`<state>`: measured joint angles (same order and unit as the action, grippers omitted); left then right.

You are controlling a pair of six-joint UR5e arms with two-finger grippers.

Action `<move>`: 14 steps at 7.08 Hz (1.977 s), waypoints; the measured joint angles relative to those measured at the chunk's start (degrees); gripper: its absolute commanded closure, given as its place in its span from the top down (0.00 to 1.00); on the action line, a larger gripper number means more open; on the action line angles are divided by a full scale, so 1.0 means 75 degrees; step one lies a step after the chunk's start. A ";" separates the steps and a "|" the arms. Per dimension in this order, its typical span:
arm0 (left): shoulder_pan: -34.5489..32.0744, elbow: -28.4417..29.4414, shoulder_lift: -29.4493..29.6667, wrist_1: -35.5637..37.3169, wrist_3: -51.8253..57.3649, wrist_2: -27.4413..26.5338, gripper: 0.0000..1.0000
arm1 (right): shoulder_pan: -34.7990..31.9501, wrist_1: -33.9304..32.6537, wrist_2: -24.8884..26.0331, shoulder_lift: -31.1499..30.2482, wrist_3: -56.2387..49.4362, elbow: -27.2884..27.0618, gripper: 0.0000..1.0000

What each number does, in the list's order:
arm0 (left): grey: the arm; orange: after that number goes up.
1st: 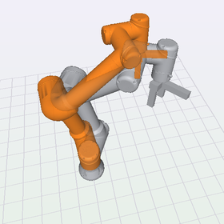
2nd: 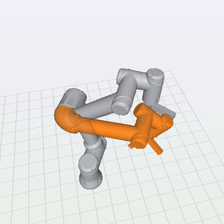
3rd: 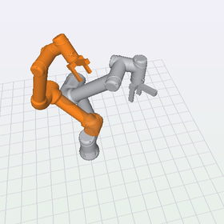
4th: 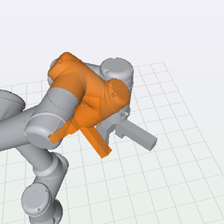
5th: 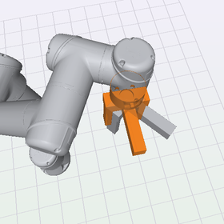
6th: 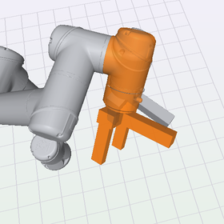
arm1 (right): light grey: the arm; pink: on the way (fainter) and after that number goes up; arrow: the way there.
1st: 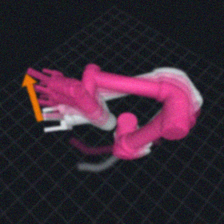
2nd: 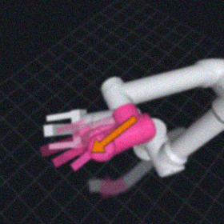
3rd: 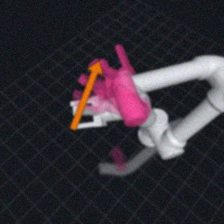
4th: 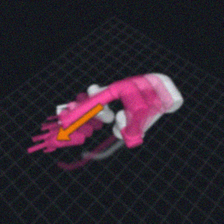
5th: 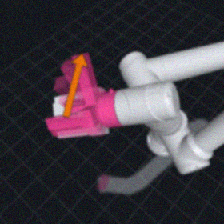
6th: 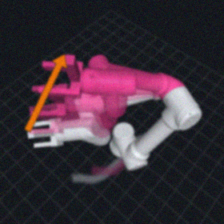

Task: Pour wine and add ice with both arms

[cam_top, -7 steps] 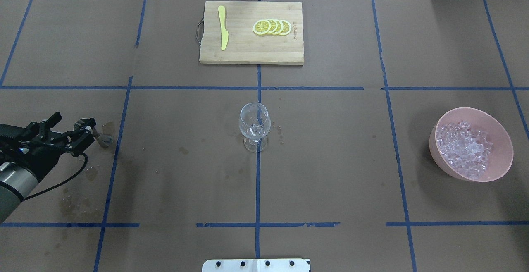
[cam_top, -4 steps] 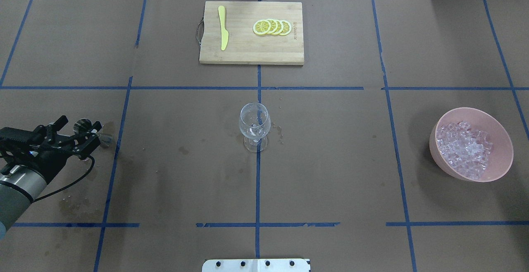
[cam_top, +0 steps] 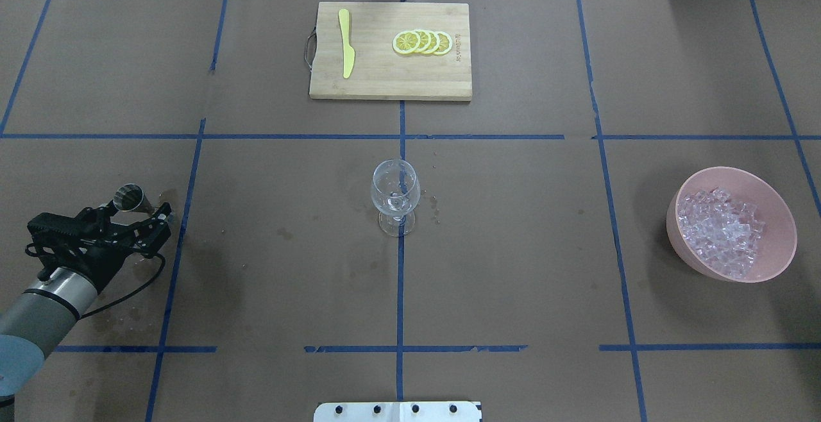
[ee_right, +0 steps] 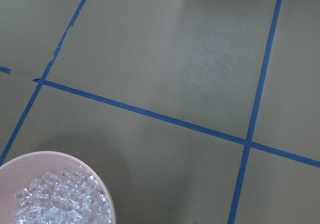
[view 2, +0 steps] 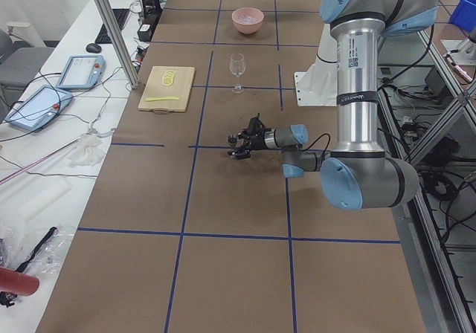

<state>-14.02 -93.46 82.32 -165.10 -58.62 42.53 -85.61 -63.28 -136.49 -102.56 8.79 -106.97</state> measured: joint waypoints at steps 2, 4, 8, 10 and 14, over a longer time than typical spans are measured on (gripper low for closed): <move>0.0063 0.0052 0.0004 -0.0005 0.0002 0.0001 0.40 | 0.0000 0.0000 0.0000 0.0009 0.0000 0.0001 1.00; 0.0150 0.0060 0.0004 -0.0006 0.0010 0.0001 0.39 | 0.0000 0.0000 0.0000 0.0010 0.0000 0.0001 1.00; 0.0213 0.0093 0.0003 -0.0009 0.0011 0.0009 0.42 | 0.0000 0.0000 0.0000 0.0010 0.0000 0.0001 1.00; 0.0207 0.0089 -0.0010 -0.0016 0.0011 0.0005 0.42 | 0.0000 0.0000 -0.0008 0.0010 -0.0002 0.0001 1.00; 0.0205 0.0084 -0.0003 -0.0018 0.0011 0.0001 0.38 | 0.0000 0.0005 -0.0012 0.0010 0.0000 0.0001 1.00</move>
<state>-12.48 -92.83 82.29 -165.23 -58.54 42.54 -85.61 -63.24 -136.58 -102.48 8.79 -106.96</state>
